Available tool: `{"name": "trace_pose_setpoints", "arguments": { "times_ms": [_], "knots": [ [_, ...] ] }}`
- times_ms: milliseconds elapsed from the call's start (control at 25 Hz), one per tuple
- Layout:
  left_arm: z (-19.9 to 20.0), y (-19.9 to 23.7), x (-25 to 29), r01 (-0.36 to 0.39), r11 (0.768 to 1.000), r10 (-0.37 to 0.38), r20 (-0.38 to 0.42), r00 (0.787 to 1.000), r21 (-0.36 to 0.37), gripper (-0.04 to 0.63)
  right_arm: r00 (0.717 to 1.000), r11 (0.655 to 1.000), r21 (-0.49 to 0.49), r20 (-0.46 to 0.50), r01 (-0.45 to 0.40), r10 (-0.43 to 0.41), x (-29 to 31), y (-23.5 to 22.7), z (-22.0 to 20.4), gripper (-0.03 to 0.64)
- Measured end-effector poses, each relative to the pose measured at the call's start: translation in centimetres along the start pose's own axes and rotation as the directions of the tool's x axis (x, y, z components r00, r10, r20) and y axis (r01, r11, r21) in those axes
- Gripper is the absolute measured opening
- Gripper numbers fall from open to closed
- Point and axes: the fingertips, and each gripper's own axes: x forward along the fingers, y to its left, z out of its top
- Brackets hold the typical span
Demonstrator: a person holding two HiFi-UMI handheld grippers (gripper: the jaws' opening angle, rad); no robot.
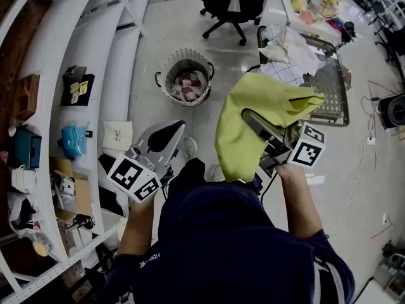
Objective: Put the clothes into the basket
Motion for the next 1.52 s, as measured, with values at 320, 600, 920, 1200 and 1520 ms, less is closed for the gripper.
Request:
{"name": "trace_pose_setpoints", "arguments": {
  "times_ms": [320,600,920,1200,1520],
  "knots": [
    [0.7,3.9,1.6,0.0,1.0,0.0,0.013,1.0,-0.018,0.004,1.0,1.0,0.001,-0.005,0.017,-0.017,2.1,-2.5,1.3,0.092],
    [0.7,8.9,2.9,0.023,0.999,-0.023,-0.003,1.0,-0.04,0.003,1.0,0.999,0.007,-0.004,0.031,-0.031,6.1,-5.3,2.3,0.092],
    [1.1,16.3,4.0,0.035,0.997,-0.036,-0.018,0.999,-0.075,0.003,0.998,0.997,0.035,-0.027,0.062,-0.061,12.0,-9.3,2.5,0.092],
    [1.8,22.4,4.8,0.049,0.994,-0.052,-0.022,0.998,-0.097,0.004,0.995,0.995,0.044,-0.05,0.093,-0.091,17.5,-12.3,3.2,0.092],
    [2.6,28.7,4.8,0.053,0.991,-0.056,-0.021,0.998,-0.125,0.004,0.991,0.992,0.053,-0.069,0.119,-0.115,23.3,-15.2,3.7,0.092]
  ]
}}
